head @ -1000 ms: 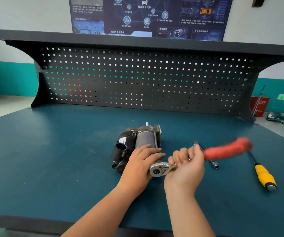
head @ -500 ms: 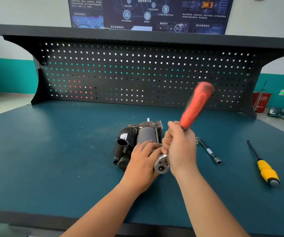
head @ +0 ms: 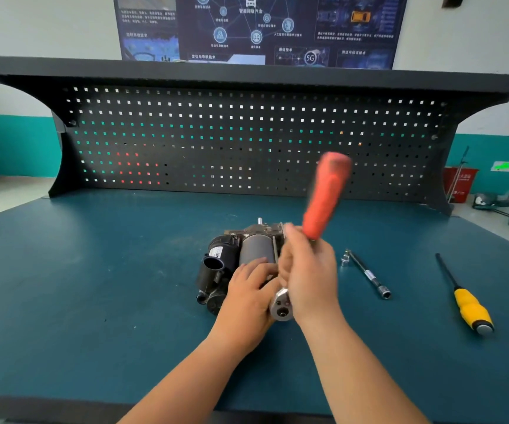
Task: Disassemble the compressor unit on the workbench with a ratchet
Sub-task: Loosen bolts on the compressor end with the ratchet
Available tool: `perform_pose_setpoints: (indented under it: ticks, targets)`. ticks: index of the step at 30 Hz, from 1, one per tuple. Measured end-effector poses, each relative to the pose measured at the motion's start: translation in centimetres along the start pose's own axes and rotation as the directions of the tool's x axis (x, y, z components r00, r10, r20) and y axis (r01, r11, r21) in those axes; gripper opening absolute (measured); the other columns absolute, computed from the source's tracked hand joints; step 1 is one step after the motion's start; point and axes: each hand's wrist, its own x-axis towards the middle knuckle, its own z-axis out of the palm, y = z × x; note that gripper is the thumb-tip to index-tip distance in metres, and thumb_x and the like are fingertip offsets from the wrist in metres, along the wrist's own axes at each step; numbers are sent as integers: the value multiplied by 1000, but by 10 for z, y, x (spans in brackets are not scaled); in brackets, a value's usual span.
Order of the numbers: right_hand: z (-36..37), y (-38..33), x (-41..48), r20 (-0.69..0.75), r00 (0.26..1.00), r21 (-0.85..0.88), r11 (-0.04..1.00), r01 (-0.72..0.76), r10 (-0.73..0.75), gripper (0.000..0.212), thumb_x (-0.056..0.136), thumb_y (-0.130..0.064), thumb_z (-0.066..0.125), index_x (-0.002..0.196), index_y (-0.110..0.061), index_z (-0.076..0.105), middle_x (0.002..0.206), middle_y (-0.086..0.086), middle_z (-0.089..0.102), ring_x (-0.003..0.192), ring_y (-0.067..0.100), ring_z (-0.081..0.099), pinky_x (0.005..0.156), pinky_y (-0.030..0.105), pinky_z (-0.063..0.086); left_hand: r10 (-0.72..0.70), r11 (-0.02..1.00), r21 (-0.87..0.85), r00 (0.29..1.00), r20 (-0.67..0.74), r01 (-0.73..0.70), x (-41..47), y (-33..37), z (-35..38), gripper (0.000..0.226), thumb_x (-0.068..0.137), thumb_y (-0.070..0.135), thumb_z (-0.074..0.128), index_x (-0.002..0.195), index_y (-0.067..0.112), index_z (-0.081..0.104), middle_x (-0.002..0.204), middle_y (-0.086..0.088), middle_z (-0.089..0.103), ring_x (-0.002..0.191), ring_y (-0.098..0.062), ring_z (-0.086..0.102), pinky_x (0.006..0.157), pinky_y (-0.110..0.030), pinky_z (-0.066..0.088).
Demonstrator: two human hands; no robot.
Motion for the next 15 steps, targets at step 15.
perform_pose_setpoints:
  ticks: [15]
  targets:
    - [-19,1,-5,-178,975,407,912,-48,130,54,93,-9,35,42,-26,30,41,-8,20,36,9,19,36,18,25,20,997,-80,998,-57,-25,1,3,1,31,81,27,50,87,4,71,103,-9,68,105,-32,60,86,-51,49]
